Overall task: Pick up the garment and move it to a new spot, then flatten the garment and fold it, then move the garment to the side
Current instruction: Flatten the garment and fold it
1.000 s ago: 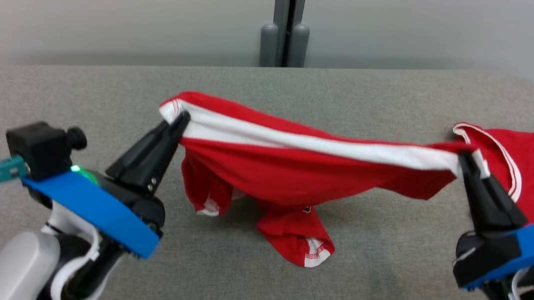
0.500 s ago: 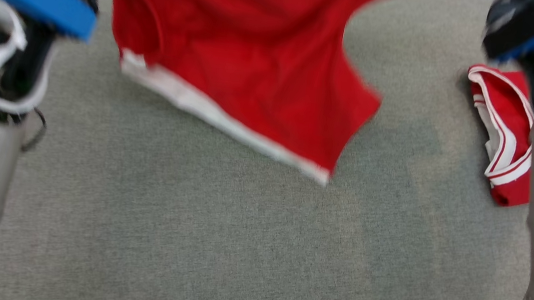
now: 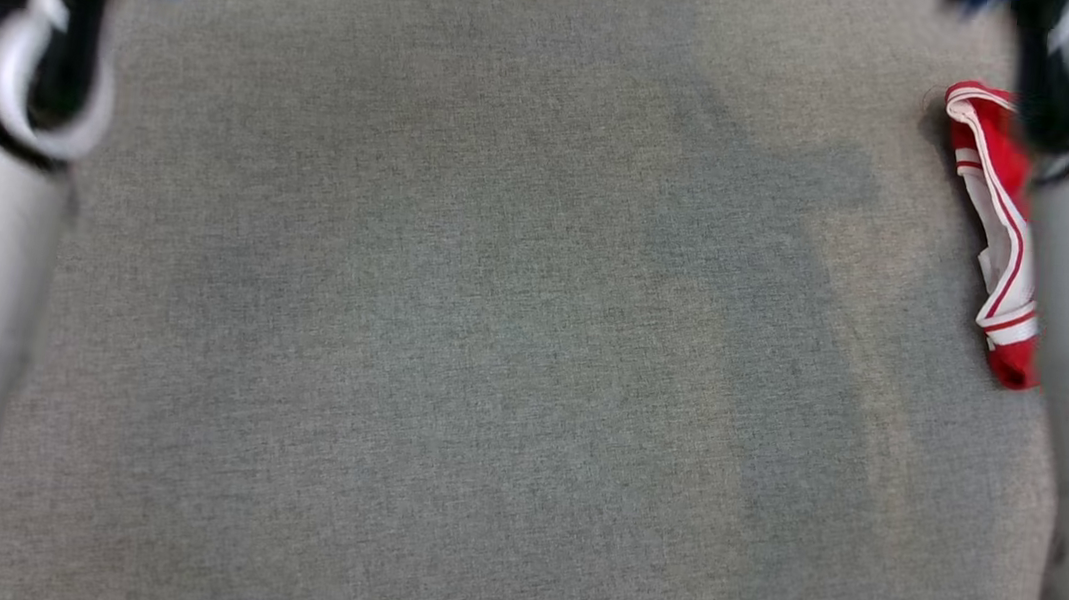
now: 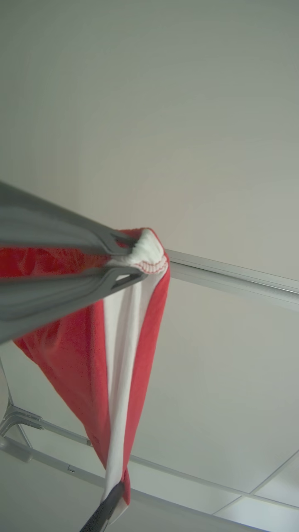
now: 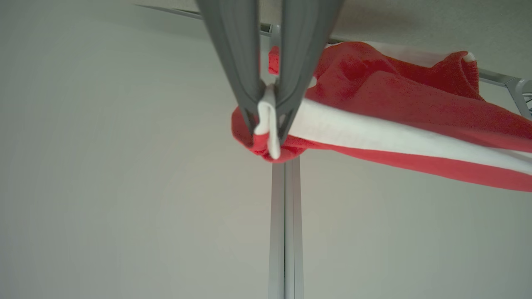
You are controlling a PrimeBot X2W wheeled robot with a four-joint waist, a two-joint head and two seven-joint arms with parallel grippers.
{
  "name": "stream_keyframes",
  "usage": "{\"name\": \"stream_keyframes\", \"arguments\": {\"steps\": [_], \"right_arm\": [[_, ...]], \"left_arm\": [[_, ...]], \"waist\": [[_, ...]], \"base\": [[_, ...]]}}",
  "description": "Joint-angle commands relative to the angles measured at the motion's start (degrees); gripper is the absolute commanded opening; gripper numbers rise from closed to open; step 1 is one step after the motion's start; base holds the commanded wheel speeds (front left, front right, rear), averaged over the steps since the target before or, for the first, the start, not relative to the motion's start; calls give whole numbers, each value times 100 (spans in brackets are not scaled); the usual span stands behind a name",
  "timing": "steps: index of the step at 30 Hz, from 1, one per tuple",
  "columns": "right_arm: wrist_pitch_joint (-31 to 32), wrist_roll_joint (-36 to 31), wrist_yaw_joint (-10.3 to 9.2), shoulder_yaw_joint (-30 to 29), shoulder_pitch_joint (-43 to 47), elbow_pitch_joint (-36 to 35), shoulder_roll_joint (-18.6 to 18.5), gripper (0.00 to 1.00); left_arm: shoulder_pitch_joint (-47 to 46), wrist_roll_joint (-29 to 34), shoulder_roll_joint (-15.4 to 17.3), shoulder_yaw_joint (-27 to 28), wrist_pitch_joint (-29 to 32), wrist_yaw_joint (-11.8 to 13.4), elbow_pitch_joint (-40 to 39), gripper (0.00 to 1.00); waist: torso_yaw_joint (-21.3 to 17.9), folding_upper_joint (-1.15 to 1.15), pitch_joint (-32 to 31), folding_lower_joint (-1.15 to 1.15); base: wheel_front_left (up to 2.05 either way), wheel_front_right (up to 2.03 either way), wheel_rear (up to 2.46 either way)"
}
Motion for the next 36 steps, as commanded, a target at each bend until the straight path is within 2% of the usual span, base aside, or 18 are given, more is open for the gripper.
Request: {"name": "stream_keyframes", "arguments": {"steps": [1,6,10,16,23,26,27,32,36], "right_arm": [[52,93,-9,100,446,244,3,0],[516,570,-6,458,1624,760,-9,0],[1066,847,-7,623,2563,802,-185,0],[2034,942,-12,459,3837,222,-504,0],[3387,673,-33,-472,5524,-1444,-532,0],[4110,427,-37,-933,6316,-2465,-331,0],[4657,295,-37,-1179,6841,-3186,-157,0],[5813,-101,-34,-1687,7866,-4823,202,0],[6037,-352,-34,-1917,8027,-5579,369,0]], "left_arm": [[350,-9,-1,-145,-86,-44,216,0],[1284,112,-41,-810,-125,-83,836,0],[2084,100,-26,-1144,23,-58,1127,0],[3528,-105,100,-1359,450,336,856,0],[5069,-208,542,-1428,951,1186,-558,0],[5638,-216,828,-1447,1222,1573,-1355,0],[5973,-227,1000,-1491,1427,1786,-1894,0],[6547,-113,1438,-1651,1988,2265,-2970,0],[6673,-109,1560,-1573,2069,2487,-3526,0]], "waist": [[16,0,-27,-1],[73,0,-221,-1],[114,0,-558,-1],[150,0,-1228,-1],[322,0,-1714,-1],[402,0,-1797,-1],[446,0,-1831,-1],[583,0,-1885,-1],[671,0,-1931,-1]], "base": [[0,0,0],[0,0,0],[0,0,0],[0,0,0],[0,0,0],[0,0,0],[0,0,0],[0,0,0],[0,0,0]]}}
